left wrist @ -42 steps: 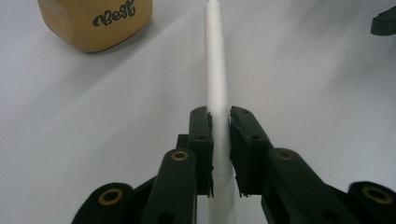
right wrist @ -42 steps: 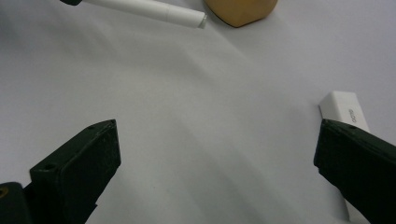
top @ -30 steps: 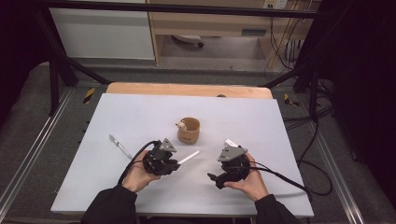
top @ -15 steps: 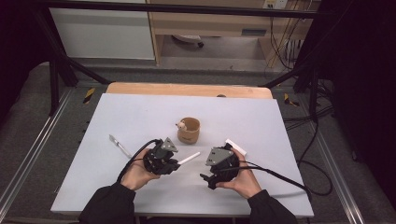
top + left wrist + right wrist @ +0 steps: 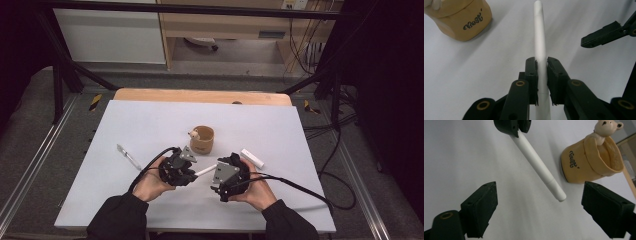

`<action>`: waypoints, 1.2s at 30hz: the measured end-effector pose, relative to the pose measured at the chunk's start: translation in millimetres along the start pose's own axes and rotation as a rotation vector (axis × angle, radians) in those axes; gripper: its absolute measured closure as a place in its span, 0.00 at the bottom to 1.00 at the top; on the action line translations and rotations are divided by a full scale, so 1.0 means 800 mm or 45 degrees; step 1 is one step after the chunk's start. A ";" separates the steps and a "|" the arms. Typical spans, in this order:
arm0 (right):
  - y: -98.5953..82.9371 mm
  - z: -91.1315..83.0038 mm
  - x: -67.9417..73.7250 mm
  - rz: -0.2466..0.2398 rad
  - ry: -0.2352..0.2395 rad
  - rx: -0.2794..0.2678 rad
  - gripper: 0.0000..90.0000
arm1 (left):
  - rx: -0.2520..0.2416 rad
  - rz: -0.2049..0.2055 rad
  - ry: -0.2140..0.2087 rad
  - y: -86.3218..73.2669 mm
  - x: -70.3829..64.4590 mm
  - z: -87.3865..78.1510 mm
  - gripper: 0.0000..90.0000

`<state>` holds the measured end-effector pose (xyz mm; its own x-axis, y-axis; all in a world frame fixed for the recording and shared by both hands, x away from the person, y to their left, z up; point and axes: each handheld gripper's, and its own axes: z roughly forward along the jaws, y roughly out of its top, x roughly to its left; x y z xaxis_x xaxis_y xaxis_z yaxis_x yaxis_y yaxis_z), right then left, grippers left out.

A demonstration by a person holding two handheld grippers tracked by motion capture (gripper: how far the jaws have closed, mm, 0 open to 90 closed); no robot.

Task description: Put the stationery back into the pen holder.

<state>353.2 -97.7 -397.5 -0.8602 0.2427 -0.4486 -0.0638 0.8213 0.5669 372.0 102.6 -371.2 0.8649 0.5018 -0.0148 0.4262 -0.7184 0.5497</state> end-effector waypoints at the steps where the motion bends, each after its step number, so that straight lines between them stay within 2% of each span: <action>1: 0.001 0.000 0.000 -0.020 -0.001 -0.001 0.18 | 0.000 0.004 -0.003 0.001 -0.001 0.000 0.87; 9: 0.003 0.001 0.003 -0.142 -0.015 -0.028 0.27 | 0.009 0.011 -0.013 0.012 -0.007 0.002 0.87; 10: 0.002 0.001 0.003 -0.174 -0.016 -0.033 0.29 | 0.008 0.013 -0.013 0.013 -0.008 0.003 0.87; 14: 0.001 0.001 0.004 -0.219 -0.024 -0.030 0.33 | 0.018 0.031 -0.024 0.021 -0.013 0.007 0.87; 15: 0.001 0.001 0.003 -0.256 -0.034 -0.027 0.35 | 0.018 0.038 -0.026 0.023 -0.014 0.007 0.87; 16: 0.000 0.001 0.004 -0.258 -0.027 -0.033 0.36 | 0.020 0.039 -0.029 0.025 -0.015 0.008 0.87; 21: -0.002 0.001 0.005 -0.362 -0.041 -0.013 0.46 | 0.032 0.052 -0.038 0.032 -0.020 0.011 0.87; 30: -0.006 0.001 0.006 -0.524 -0.062 -0.030 0.62 | 0.039 0.063 -0.044 0.042 -0.025 0.016 0.87; 36: -0.007 0.000 0.008 -0.583 -0.048 -0.031 0.72 | 0.041 0.065 -0.052 0.045 -0.028 0.018 0.87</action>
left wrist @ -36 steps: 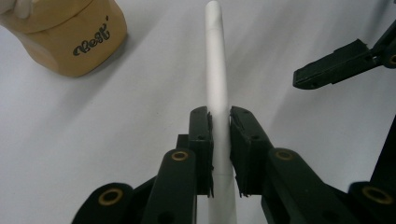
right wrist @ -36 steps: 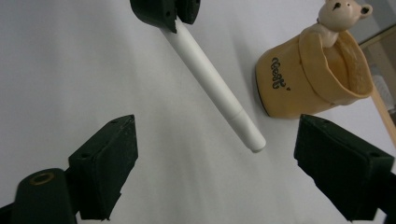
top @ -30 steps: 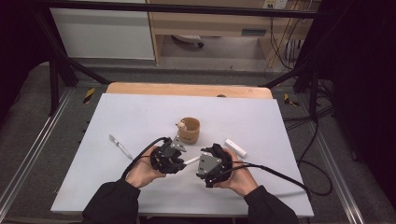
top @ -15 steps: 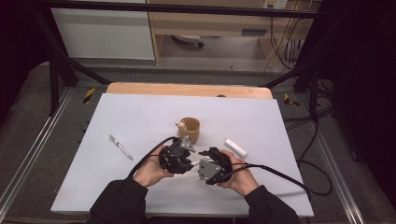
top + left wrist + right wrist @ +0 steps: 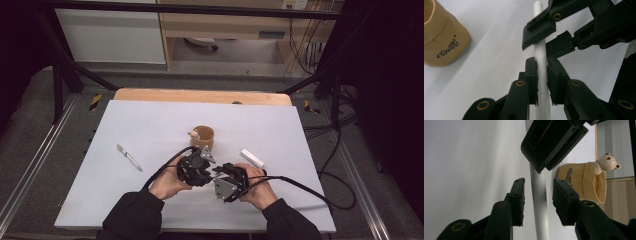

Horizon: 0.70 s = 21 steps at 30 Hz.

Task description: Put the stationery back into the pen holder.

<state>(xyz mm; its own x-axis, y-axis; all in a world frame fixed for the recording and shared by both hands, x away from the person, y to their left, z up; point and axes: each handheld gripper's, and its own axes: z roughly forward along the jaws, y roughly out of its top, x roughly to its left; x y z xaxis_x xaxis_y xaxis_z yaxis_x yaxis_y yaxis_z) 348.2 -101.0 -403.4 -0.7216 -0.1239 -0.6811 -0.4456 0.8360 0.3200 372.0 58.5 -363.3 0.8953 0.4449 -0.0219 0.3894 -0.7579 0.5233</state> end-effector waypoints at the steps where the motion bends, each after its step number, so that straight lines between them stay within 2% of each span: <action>1: 0.000 0.000 0.000 -0.004 0.004 0.001 0.73 | 0.000 0.000 -0.002 0.000 0.000 0.000 0.87; 13: 0.000 0.001 0.001 -0.048 0.015 -0.015 0.86 | 0.000 0.000 -0.008 0.001 0.000 0.003 0.87; 21: -0.001 -0.001 0.000 -0.043 0.028 -0.015 0.87 | -0.020 -0.009 -0.023 0.001 0.002 0.001 0.86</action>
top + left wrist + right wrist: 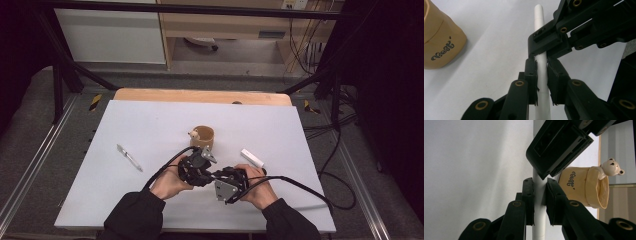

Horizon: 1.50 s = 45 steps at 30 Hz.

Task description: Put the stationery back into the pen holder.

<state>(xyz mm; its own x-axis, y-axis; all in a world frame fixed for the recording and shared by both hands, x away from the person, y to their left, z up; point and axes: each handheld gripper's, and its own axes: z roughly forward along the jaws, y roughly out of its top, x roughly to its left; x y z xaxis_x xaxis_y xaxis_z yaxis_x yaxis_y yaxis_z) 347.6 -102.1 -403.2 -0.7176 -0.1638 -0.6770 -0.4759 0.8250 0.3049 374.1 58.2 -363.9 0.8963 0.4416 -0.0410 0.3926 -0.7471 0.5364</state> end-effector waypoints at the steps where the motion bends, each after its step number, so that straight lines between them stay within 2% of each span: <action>1: 0.000 0.000 0.000 0.011 0.001 0.000 0.87 | -0.006 0.005 0.008 0.000 0.000 -0.001 0.84; 3: -0.001 0.000 -0.001 0.023 0.003 0.010 0.87 | -0.011 0.013 0.021 -0.002 0.001 -0.005 0.73; 5: -0.002 -0.001 -0.002 0.042 -0.001 0.021 0.87 | -0.026 0.021 0.036 -0.005 0.003 -0.009 0.69; 9: -0.007 -0.003 -0.005 0.088 -0.011 0.037 0.87 | -0.077 0.037 0.070 -0.016 0.007 -0.021 0.53; 11: -0.010 -0.005 -0.006 0.109 -0.012 0.041 0.87 | -0.083 0.049 0.097 -0.023 0.012 -0.027 0.45; 18: -0.020 -0.010 -0.009 0.194 -0.033 0.062 0.87 | -0.143 0.016 0.166 -0.058 0.026 -0.036 0.23; 21: -0.024 -0.010 -0.010 0.229 -0.039 0.066 0.87 | -0.159 -0.018 0.194 -0.075 0.032 -0.039 0.15; 26: -0.030 -0.013 -0.012 0.307 -0.047 0.066 0.87 | -0.199 -0.092 0.236 -0.102 0.043 -0.046 0.10; 34: -0.041 -0.018 -0.016 0.504 -0.070 0.052 0.87 | -0.254 -0.197 0.282 -0.148 0.058 -0.055 0.08; 45: -0.048 -0.024 -0.021 0.752 -0.094 0.009 0.88 | -0.291 -0.296 0.339 -0.203 0.070 -0.065 0.08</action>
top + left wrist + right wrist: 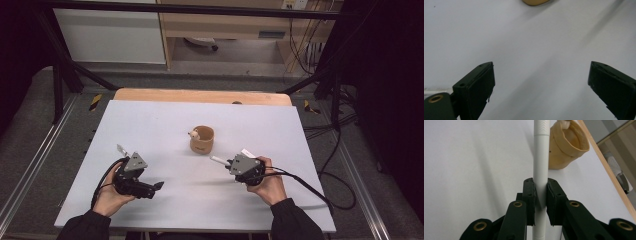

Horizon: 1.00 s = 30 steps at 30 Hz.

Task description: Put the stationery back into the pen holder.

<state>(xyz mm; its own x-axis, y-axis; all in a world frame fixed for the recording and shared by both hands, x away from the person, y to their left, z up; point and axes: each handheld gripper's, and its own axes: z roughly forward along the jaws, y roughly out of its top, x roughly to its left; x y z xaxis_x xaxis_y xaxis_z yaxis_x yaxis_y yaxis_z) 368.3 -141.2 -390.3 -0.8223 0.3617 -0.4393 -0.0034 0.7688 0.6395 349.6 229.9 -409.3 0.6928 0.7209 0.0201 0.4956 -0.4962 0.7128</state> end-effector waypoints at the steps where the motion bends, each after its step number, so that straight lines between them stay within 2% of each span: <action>1: 0.000 0.000 -0.001 0.028 0.000 -0.012 0.88 | -0.005 -0.009 0.006 -0.004 0.003 -0.001 0.08; 8: 0.004 -0.001 -0.008 0.204 -0.013 -0.072 0.88 | -0.020 -0.073 0.032 -0.029 0.017 -0.012 0.08; 14: 0.008 -0.003 -0.017 0.408 -0.041 -0.128 0.88 | -0.039 -0.116 0.042 -0.043 0.026 -0.018 0.09; 18: 0.011 -0.001 -0.021 0.525 -0.049 -0.158 0.88 | -0.027 -0.135 0.048 -0.052 0.030 -0.018 0.09; 24: 0.017 0.004 -0.027 0.641 -0.050 -0.202 0.88 | -0.031 -0.172 0.067 -0.062 0.036 -0.020 0.09; 30: 0.029 0.010 -0.036 0.739 -0.069 -0.260 0.88 | -0.035 -0.184 0.069 -0.066 0.039 -0.021 0.09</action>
<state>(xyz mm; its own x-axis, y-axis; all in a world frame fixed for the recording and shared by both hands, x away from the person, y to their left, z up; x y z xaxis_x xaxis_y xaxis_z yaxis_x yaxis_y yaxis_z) 396.6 -129.7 -368.1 -0.6923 0.7215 -0.0115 0.3229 0.3240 0.8892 336.3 286.4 -434.5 0.5856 0.8092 -0.0469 0.5733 -0.3726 0.7297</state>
